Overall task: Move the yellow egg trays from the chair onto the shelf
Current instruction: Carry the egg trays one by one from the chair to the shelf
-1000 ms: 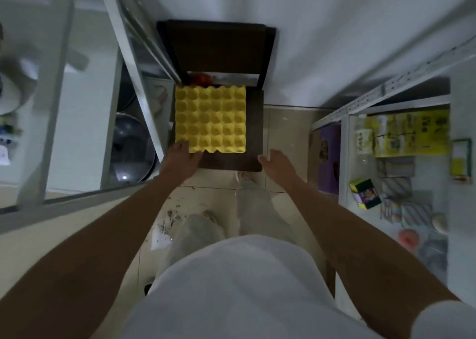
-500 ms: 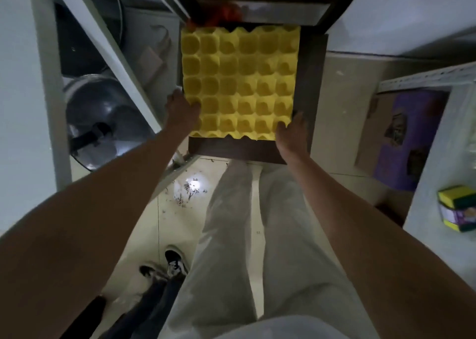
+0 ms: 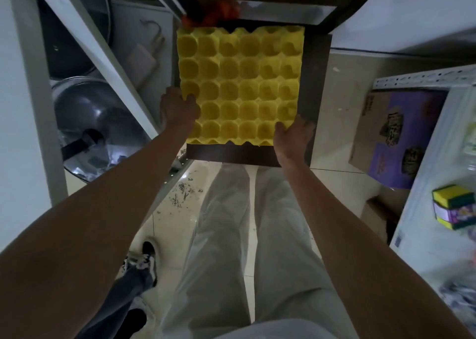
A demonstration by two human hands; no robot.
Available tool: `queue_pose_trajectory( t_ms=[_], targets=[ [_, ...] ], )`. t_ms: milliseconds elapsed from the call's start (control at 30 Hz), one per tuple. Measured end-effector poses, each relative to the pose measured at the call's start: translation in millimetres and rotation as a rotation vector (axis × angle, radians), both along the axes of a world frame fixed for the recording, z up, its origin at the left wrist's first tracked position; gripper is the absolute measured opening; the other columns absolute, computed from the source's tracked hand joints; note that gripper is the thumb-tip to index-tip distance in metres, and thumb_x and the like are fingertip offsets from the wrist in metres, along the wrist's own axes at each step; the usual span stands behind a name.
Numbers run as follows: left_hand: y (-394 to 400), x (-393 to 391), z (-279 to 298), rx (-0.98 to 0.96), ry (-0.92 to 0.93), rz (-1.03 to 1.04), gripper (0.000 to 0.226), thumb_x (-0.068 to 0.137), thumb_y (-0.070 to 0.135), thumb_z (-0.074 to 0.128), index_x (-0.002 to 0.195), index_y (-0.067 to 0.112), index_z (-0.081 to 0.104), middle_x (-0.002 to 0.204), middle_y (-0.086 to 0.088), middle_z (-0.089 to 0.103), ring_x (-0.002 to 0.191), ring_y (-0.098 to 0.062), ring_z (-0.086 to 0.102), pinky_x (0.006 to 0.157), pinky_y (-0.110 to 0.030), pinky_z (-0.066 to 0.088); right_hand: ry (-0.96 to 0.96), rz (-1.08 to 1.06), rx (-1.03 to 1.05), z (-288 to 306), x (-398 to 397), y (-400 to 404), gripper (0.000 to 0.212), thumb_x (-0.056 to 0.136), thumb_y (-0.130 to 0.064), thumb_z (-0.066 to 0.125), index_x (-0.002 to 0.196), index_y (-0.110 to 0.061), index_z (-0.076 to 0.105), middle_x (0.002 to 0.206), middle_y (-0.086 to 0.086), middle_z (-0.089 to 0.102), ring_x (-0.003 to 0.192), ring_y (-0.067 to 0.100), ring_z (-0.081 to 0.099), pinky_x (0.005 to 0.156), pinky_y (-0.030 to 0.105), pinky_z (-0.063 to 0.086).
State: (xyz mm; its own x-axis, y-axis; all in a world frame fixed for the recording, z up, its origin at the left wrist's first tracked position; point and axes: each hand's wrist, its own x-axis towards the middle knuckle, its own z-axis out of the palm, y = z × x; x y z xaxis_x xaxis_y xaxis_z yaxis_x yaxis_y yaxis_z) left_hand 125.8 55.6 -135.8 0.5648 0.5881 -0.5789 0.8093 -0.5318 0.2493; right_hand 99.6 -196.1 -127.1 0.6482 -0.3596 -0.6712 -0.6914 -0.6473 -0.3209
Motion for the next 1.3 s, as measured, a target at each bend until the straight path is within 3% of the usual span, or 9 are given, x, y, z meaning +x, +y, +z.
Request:
queue_pose_trajectory(
  t_ms=[100, 233, 400, 667, 767, 833, 1033, 1200, 1300],
  targets=[
    [7, 5, -4, -0.012, -0.027, 0.067, 0.041, 0.086, 0.025, 0.051, 0.108, -0.005, 0.069, 0.113, -0.023, 0.072, 0.105, -0.037, 0.071, 0.082, -0.044, 0.057, -0.068, 0.001, -0.076, 0, 1, -4, 0.04, 0.096, -0.024, 0.057, 0.13, -0.003, 0.055, 0.133, 0.019, 0.048, 0.126, 0.036, 0.048, 0.105, 0.041, 0.044],
    [11, 12, -8, -0.012, 0.04, 0.159, 0.043, 0.084, 0.03, 0.05, 0.101, -0.002, 0.072, 0.105, -0.019, 0.076, 0.096, -0.032, 0.075, 0.071, -0.041, 0.058, -0.107, -0.03, -0.178, 0, 4, -15, 0.025, 0.095, -0.025, 0.06, 0.116, -0.013, 0.065, 0.118, 0.008, 0.063, 0.106, 0.028, 0.064, 0.075, 0.029, 0.043],
    [18, 10, -16, 0.043, 0.111, -0.025, 0.035, 0.093, 0.039, 0.047, 0.086, 0.011, 0.066, 0.084, -0.008, 0.063, 0.077, -0.025, 0.061, 0.062, -0.033, 0.038, -0.036, 0.01, -0.226, 2, 2, -27, 0.017, 0.091, -0.021, 0.063, 0.105, -0.02, 0.071, 0.104, 0.003, 0.074, 0.096, 0.028, 0.069, 0.07, 0.029, 0.043],
    [14, 10, -5, 0.026, 0.099, -0.048, 0.058, 0.094, 0.053, 0.04, 0.108, 0.004, 0.068, 0.101, -0.014, 0.07, 0.086, -0.029, 0.066, 0.076, -0.039, 0.053, 0.023, 0.01, -0.111, 10, -3, -38, 0.024, 0.092, -0.015, 0.056, 0.116, -0.008, 0.058, 0.105, 0.013, 0.071, 0.096, 0.034, 0.066, 0.07, 0.032, 0.041],
    [5, 10, 4, -0.043, 0.031, 0.051, 0.057, 0.089, 0.054, 0.05, 0.122, 0.007, 0.053, 0.104, -0.007, 0.06, 0.085, -0.025, 0.058, 0.062, -0.031, 0.041, 0.002, -0.026, -0.017, 16, -3, -34, 0.022, 0.091, -0.011, 0.054, 0.112, -0.005, 0.055, 0.106, 0.013, 0.066, 0.093, 0.031, 0.063, 0.07, 0.032, 0.042],
    [-1, 12, 12, -0.044, -0.048, 0.13, 0.059, 0.088, 0.053, 0.053, 0.126, 0.008, 0.051, 0.106, -0.006, 0.057, 0.088, -0.024, 0.056, 0.065, -0.03, 0.038, -0.019, -0.015, 0.048, 20, -1, -33, 0.015, 0.091, -0.007, 0.053, 0.106, -0.005, 0.051, 0.102, 0.012, 0.061, 0.089, 0.028, 0.059, 0.064, 0.028, 0.041],
    [-6, 23, 50, -0.178, -0.207, 0.222, 0.044, 0.094, 0.051, 0.059, 0.112, 0.014, 0.045, 0.097, 0.0, 0.057, 0.072, -0.011, 0.054, 0.059, -0.024, 0.036, -0.095, -0.035, 0.137, 41, 2, -42, 0.017, 0.096, -0.005, 0.051, 0.113, -0.003, 0.048, 0.087, 0.005, 0.056, 0.077, 0.022, 0.053, 0.053, 0.022, 0.033],
    [-10, 15, 76, -0.275, -0.262, 0.206, 0.051, 0.101, 0.051, 0.048, 0.133, 0.012, 0.053, 0.112, -0.005, 0.061, 0.097, -0.025, 0.059, 0.077, -0.03, 0.046, -0.126, -0.233, 0.307, 63, -1, -53, 0.025, 0.094, -0.014, 0.059, 0.117, -0.005, 0.059, 0.099, 0.001, 0.065, 0.086, 0.016, 0.061, 0.066, 0.023, 0.047],
    [-9, 10, 86, -0.273, -0.259, 0.191, 0.05, 0.105, 0.05, 0.042, 0.137, 0.015, 0.059, 0.128, -0.012, 0.064, 0.114, -0.029, 0.06, 0.092, -0.036, 0.047, -0.127, -0.311, 0.405, 70, -11, -56, 0.018, 0.099, -0.029, 0.061, 0.111, -0.017, 0.065, 0.093, -0.011, 0.066, 0.083, 0.006, 0.062, 0.062, 0.016, 0.047]
  ],
)
